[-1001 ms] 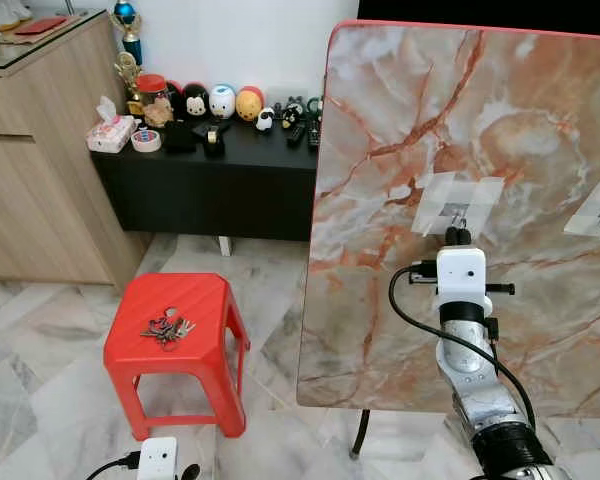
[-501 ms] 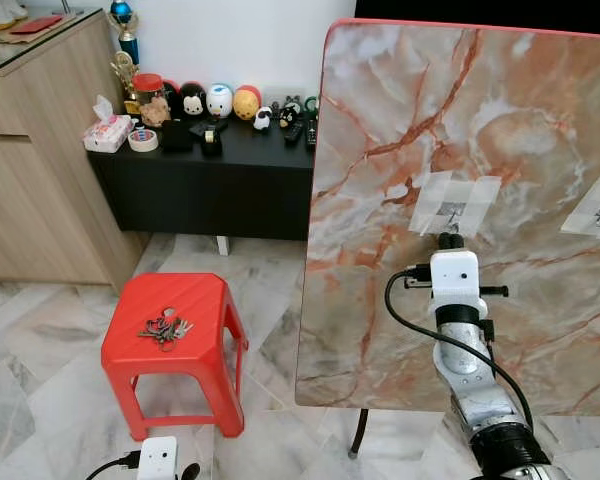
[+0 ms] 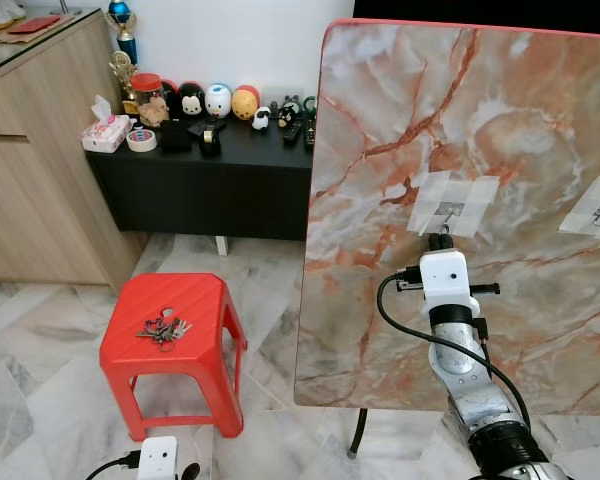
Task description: Hang keys on a hook
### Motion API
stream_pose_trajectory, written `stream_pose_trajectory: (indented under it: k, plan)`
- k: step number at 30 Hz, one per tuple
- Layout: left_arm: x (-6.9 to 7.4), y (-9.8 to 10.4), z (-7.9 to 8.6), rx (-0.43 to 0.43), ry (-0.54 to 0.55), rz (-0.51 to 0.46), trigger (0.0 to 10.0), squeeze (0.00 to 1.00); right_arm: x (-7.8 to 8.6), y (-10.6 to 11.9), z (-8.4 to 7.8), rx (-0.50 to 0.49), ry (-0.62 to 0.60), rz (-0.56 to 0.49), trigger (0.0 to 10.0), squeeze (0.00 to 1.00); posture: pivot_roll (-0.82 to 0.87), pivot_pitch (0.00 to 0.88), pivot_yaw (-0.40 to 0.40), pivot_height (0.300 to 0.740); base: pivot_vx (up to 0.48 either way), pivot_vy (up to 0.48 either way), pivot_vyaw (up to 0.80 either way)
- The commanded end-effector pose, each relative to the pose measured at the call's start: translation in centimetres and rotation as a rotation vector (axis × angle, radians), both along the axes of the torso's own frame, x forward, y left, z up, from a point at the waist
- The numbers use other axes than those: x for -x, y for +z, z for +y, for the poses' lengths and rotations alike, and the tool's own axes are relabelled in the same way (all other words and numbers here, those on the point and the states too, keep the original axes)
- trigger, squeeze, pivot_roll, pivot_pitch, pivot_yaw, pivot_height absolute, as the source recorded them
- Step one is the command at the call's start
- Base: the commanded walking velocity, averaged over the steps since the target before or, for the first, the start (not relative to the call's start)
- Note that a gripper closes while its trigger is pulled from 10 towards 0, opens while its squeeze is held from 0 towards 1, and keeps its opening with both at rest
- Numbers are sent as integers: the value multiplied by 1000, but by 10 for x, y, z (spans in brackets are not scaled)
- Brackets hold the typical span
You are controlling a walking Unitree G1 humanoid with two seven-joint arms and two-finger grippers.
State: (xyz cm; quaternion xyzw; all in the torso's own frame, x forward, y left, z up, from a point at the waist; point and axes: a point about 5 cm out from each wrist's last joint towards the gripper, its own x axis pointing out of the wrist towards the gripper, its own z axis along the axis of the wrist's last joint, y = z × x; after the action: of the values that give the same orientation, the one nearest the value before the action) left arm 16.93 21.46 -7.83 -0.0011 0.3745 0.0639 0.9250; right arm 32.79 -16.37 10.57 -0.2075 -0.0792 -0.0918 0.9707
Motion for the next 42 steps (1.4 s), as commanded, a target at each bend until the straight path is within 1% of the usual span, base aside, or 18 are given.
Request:
stream_pose_trajectory:
  k: [1, 2, 3, 10, 14, 15, 16, 17, 20, 25, 28, 30, 33, 34, 37, 38, 40, 42]
  plan:
    - [3, -2, -1, -1, -6, 25, 10000, 0, -2, 2, 0, 20, 13, 0, 10000, 165, 43, 0, -77, 740, 0, 0, 0]
    - [3, -3, -1, -1, -6, 25, 10000, 0, -2, 2, 0, 18, 14, 0, 10000, 165, 43, 0, -77, 740, 0, 0, 0]
    - [4, -3, -1, 0, -6, 26, 10000, 0, -2, 2, 0, 10, 16, -2, 10000, 1000, 43, 0, -77, 740, 0, 0, 0]
    - [4, -3, -1, -1, -5, 28, 10000, 0, -1, 1, 1, 5, 21, -2, 10000, 1000, 43, 0, -76, 740, 0, 0, 0]
    - [4, -3, -1, 0, -5, 30, 10000, 0, 0, 4, 2, -4, 26, -23, 10000, 1000, 43, 0, -76, 740, 0, 0, 0]
    - [5, -3, -1, 0, -5, 30, 10000, 0, 0, 4, 2, -5, 24, -31, 10000, 984, 43, 0, -76, 740, 0, 0, 0]
    - [5, -3, -1, 0, -4, 31, 10000, 0, 1, 5, 1, -2, 21, -39, 10000, 910, 43, 0, -76, 740, 0, 0, 0]
    - [5, -3, -1, 0, -4, 31, 10000, 0, 1, 7, 0, -3, 15, -50, 10000, 8, 43, 0, -76, 740, 0, 0, 0]
    - [5, -4, -1, 1, -5, 33, 10000, 0, 2, 12, -3, -13, 1, -86, 10000, 0, 41, 0, -75, 740, 0, 0, 0]
    - [5, -4, -1, 1, -6, 36, 10000, 0, 2, 13, -2, -20, 18, -97, 10000, 0, 40, 0, -75, 740, 0, 0, 0]
    - [6, -4, -1, 2, -4, 38, 10000, 0, 7, 11, 1, -68, 57, -100, 10000, 0, 44, 0, -79, 740, 0, 0, 0]
    - [6, -4, -1, 2, -3, 39, 10000, 0, 9, 9, 1, -79, 66, -95, 10000, 0, 44, 0, -79, 740, 0, 0, 0]
    - [7, -5, -1, 2, -3, 44, 10000, 0, 25, -11, -2, -126, 84, -14, 10000, 0, 42, 0, -82, 740, 0, 0, 0]
    - [7, -5, -1, 2, -3, 44, 10000, 0, 27, -13, -3, -130, 85, -7, 10000, 0, 42, 0, -82, 740, 0, 0, 0]
    - [7, -5, -1, 1, -5, 46, 10000, 0, 38, -30, -9, -145, 65, 64, 10000, 0, 37, 0, -79, 740, 0, 0, 0]
    - [7, -5, -1, 1, -5, 46, 10000, 0, 38, -30, -9, -145, 65, 64, 10000, 0, 37, 0, -79, 740, 0, 0, 0]
    - [7, -5, 0, 0, -7, 47, 10000, 0, 46, -43, -16, -214, 6, 119, 10000, 0, 37, 0, -76, 740, 0, 0, 0]
    - [7, -4, 0, -2, -10, 48, 10000, 0, 57, -62, -16, -269, -15, 198, 10000, 0, 38, 0, -69, 740, 0, 0, 0]
